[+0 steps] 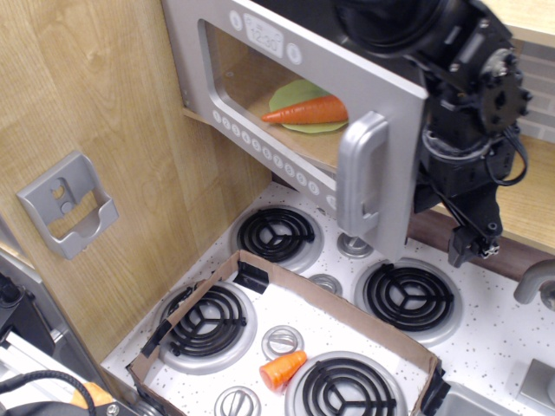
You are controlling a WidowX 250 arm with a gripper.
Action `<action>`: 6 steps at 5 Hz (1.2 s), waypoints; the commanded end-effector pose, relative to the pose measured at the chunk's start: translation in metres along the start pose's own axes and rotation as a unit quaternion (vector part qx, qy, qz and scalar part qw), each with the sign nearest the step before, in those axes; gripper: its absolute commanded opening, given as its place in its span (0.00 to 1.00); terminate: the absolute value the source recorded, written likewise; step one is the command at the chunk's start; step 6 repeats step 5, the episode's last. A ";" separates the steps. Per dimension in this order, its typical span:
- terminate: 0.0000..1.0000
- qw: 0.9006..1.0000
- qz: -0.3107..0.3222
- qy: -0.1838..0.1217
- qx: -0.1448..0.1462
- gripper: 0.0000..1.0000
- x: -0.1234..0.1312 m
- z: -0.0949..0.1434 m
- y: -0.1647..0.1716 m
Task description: Open microwave
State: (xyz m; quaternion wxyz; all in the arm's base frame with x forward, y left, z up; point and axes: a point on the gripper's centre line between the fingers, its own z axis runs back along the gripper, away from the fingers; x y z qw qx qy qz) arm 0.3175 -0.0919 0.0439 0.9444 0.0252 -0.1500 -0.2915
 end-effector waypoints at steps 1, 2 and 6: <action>0.00 0.994 0.110 0.009 0.024 1.00 -0.059 0.038 0.003; 0.00 0.988 0.149 0.017 0.020 1.00 -0.095 0.049 -0.008; 1.00 0.981 0.191 0.027 -0.012 1.00 -0.121 0.040 0.018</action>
